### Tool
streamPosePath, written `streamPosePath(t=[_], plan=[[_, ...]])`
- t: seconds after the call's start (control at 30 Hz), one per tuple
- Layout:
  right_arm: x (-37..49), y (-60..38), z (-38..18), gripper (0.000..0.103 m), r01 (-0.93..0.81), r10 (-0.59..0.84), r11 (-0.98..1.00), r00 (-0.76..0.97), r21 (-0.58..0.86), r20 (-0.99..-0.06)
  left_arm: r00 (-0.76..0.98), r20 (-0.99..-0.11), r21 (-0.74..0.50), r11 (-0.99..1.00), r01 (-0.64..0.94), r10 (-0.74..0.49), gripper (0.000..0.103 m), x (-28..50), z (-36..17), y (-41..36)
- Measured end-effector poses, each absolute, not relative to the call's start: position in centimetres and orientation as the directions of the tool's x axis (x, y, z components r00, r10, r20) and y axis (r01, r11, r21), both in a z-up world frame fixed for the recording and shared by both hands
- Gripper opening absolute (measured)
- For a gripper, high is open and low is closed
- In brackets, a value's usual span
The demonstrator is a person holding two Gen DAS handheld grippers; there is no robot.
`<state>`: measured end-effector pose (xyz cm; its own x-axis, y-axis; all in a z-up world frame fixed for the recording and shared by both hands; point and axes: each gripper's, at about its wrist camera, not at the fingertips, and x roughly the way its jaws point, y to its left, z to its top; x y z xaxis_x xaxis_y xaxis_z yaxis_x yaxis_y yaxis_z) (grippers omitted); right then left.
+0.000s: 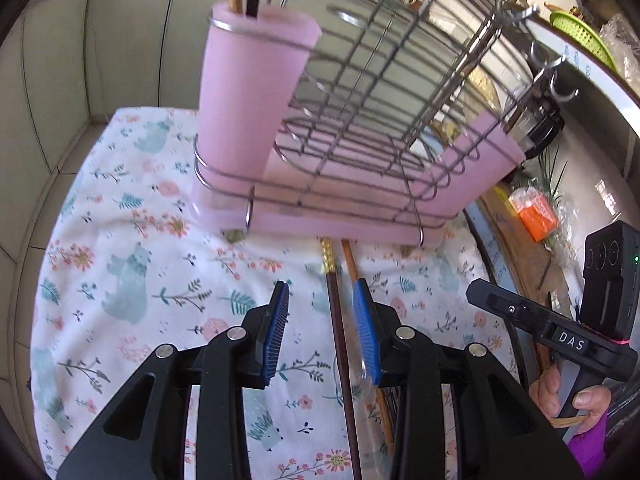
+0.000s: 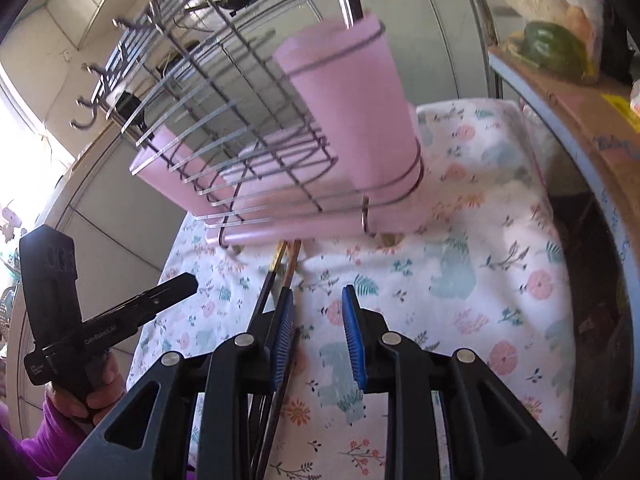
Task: Organize utensils
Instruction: 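Move both tools back down toward the remaining chopsticks on the cloth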
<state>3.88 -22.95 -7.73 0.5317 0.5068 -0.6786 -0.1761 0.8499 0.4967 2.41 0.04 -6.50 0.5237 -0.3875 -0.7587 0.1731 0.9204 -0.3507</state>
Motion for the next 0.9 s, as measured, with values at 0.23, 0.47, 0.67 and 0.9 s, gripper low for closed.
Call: streamPosePath(t=[0.23, 0.47, 0.67, 0.9], plan=[[3.6, -22.2, -9.0, 0.023, -0.183, 0.539, 0.833, 0.482, 0.522, -0.691, 0.456, -0.811, -0.307, 0.930, 0.202, -0.367, 0.034, 3.5, -8.3, -2.3], [3.9, -21.8, -9.3, 0.023, -0.189, 0.549, 0.828, 0.467, 0.528, -0.694, 0.418, -0.856, -0.230, 0.948, 0.218, -0.304, 0.025, 5.4, -10.0, -5.1], [4.6, -21.2, -9.5, 0.023, -0.193, 0.563, 0.820, 0.447, 0.539, -0.695, 0.394, -0.869, -0.243, 0.952, 0.188, -0.300, 0.008, 6.3, -11.4, -5.1], [6.9, -18.9, -9.9, 0.023, -0.193, 0.596, 0.797, 0.398, 0.572, -0.697, 0.406, -0.857, -0.291, 0.948, 0.128, -0.318, 0.007, 5.1, -10.9, -2.5]])
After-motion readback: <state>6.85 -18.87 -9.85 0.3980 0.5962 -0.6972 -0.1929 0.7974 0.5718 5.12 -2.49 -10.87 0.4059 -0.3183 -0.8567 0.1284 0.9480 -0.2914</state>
